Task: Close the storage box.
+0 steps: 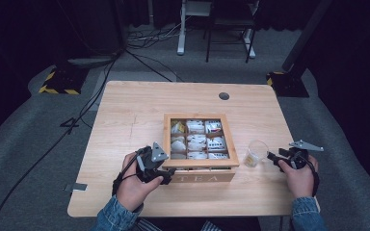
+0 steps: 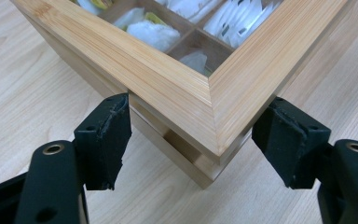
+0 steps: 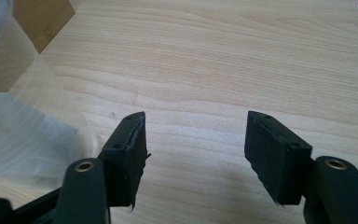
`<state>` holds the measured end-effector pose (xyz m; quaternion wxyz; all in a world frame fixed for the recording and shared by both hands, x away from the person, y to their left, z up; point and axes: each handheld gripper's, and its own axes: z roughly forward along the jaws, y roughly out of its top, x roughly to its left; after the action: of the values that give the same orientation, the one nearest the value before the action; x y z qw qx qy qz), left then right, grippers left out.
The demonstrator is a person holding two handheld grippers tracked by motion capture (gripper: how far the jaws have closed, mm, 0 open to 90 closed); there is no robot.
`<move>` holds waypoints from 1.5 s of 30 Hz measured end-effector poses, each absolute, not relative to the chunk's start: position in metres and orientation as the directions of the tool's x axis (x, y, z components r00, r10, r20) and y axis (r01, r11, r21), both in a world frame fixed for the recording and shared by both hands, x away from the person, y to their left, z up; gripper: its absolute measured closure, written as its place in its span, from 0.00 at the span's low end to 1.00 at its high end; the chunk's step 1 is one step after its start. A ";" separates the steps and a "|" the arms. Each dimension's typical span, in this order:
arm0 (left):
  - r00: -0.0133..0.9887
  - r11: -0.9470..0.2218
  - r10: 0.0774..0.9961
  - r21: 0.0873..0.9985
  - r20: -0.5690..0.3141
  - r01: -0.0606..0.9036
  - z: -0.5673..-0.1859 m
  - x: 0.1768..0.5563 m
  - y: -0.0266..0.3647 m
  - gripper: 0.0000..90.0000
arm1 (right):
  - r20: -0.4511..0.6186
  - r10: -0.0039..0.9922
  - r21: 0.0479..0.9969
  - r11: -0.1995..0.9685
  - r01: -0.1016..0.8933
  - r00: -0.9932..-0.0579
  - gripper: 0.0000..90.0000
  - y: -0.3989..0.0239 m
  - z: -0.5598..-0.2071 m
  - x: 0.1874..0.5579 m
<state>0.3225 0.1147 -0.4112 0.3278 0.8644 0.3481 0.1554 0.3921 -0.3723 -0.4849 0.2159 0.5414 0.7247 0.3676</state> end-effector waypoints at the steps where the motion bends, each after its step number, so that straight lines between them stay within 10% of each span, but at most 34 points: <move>1: 0.709 -0.546 0.704 0.669 0.040 0.504 -0.412 0.323 0.114 0.32 | 0.085 0.943 0.766 0.144 0.626 -0.321 0.44 -0.372 -0.485 0.392; 27: 0.725 -0.608 0.688 0.571 0.032 0.552 -0.424 0.324 0.108 0.32 | 0.100 0.943 0.759 0.134 0.637 -0.318 0.44 -0.374 -0.487 0.394; 45: 0.694 -0.443 0.720 0.770 0.000 0.460 -0.391 0.309 0.147 0.31 | 0.117 0.939 0.760 0.126 0.638 -0.324 0.43 -0.372 -0.487 0.401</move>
<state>0.3092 0.1467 -0.3911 0.3912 0.8330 0.3542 0.1666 0.4009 -0.3723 -0.4867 0.2011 0.5454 0.7228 0.3738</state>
